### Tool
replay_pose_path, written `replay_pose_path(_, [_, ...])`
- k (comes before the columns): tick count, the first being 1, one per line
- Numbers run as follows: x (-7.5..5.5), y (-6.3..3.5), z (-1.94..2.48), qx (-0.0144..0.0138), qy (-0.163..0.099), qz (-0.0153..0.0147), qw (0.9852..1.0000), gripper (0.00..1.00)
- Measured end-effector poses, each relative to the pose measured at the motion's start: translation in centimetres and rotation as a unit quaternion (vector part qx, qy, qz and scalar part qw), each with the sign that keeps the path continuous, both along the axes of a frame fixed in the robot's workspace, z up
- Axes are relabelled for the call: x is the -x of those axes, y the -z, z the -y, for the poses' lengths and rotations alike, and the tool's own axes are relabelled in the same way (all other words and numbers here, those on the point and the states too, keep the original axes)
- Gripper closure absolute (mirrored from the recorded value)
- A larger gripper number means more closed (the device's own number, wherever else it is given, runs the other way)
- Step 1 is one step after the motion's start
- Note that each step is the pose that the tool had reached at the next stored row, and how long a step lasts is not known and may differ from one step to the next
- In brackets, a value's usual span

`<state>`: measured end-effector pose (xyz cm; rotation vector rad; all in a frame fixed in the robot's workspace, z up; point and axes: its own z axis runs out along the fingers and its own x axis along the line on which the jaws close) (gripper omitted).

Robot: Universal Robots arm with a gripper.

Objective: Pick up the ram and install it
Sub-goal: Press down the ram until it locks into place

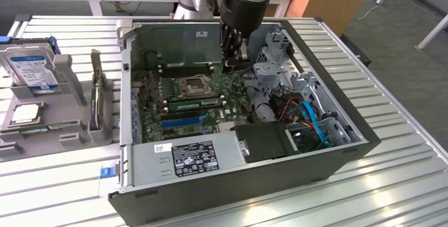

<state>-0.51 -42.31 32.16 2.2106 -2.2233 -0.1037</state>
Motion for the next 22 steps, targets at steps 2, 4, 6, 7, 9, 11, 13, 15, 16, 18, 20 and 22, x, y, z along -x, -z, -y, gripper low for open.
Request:
replay_pose_path(2, [0.0, 0.21, 0.00, 0.0000, 0.000, 0.0000, 1.0000, 0.90])
replay_pose_path(4, [0.0, 0.40, 0.00, 0.0000, 0.000, 0.0000, 1.0000, 0.90])
replay_pose_path(6, [0.0, 0.59, 0.00, 0.0000, 0.000, 0.0000, 1.0000, 0.90])
replay_pose_path(7, [0.0, 0.68, 0.00, 0.0000, 0.000, 0.0000, 1.0000, 0.90])
replay_pose_path(9, [0.0, 0.86, 0.00, 0.0000, 0.000, 0.0000, 1.0000, 0.90])
replay_pose_path(11, [0.0, 1.03, 0.00, 0.0000, 0.000, 0.0000, 1.0000, 0.90])
replay_pose_path(13, [0.0, 1.21, 0.00, 0.0000, 0.000, 0.0000, 1.0000, 0.90])
replay_pose_path(15, [0.0, 1.38, 0.00, 0.0000, 0.000, 0.0000, 1.0000, 0.90])
replay_pose_path(16, [0.0, 1.46, 0.00, 0.0000, 0.000, 0.0000, 1.0000, 0.90])
replay_pose_path(18, [0.0, 1.61, 0.00, 0.0001, 0.000, 0.0000, 1.0000, 0.90])
replay_pose_path(20, [0.0, 1.79, 0.00, 0.0000, 0.000, 0.0000, 1.0000, 0.90])
replay_pose_path(22, [0.0, 1.95, 0.00, 0.0000, 0.000, 0.0000, 1.0000, 0.90])
